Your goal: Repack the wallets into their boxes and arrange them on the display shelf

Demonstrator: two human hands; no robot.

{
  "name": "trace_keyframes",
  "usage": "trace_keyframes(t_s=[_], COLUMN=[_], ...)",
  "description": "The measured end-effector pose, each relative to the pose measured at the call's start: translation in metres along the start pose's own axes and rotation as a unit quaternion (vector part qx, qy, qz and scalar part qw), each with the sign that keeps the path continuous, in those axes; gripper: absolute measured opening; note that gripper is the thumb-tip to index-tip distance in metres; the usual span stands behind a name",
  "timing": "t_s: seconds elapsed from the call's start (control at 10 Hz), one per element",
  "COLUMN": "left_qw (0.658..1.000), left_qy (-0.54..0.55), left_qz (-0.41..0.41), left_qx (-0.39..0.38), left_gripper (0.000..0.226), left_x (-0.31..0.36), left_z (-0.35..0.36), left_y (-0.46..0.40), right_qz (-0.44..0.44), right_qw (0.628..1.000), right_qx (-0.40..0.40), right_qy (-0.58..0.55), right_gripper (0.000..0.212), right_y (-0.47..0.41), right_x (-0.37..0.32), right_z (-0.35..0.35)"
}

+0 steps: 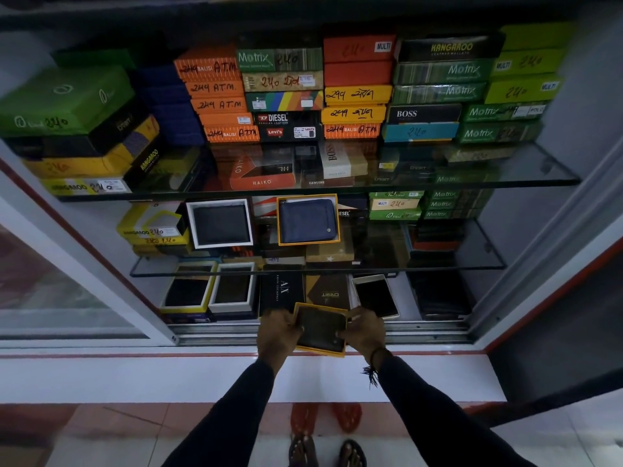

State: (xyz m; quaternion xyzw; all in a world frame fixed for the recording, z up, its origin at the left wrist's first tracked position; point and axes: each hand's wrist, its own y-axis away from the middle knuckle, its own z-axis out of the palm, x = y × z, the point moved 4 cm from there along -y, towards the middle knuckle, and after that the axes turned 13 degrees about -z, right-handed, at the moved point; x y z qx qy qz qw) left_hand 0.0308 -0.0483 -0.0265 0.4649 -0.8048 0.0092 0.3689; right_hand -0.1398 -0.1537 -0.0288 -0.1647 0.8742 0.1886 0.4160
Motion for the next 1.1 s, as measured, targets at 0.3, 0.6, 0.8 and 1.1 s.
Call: trace_keyframes(t_s=[0.3, 0.6, 0.8, 1.1], left_qw=[0.998, 0.968, 0.964, 0.989], left_qy=[0.035, 0.162, 0.1, -0.003], left_qz=[-0.025, 0.184, 0.221, 0.15], left_qx=[-0.035, 0.057, 0.11, 0.016], left_gripper=[0.018, 0.032, 0.033, 0.025], left_x=[0.013, 0.116, 0.22, 0.251], left_z=[-0.005, -0.061, -0.058, -0.032], left_y=[0.026, 0.107, 0.056, 0.012], right_qz=[0.014, -0.102, -0.138, -0.101], right_qw=[0.995, 0.962, 0.935, 0.959], right_qx=[0.032, 0.206, 0.298, 0.262], right_qy=[-0.089, -0.147, -0.13, -0.042], right_gripper=[0.029, 0.033, 0.037, 0.031], right_y=[0.005, 0.044, -0.027, -0.069], right_x=[0.014, -0.051, -0.086, -0.084], right_z=[-0.019, -0.151, -0.204, -0.2])
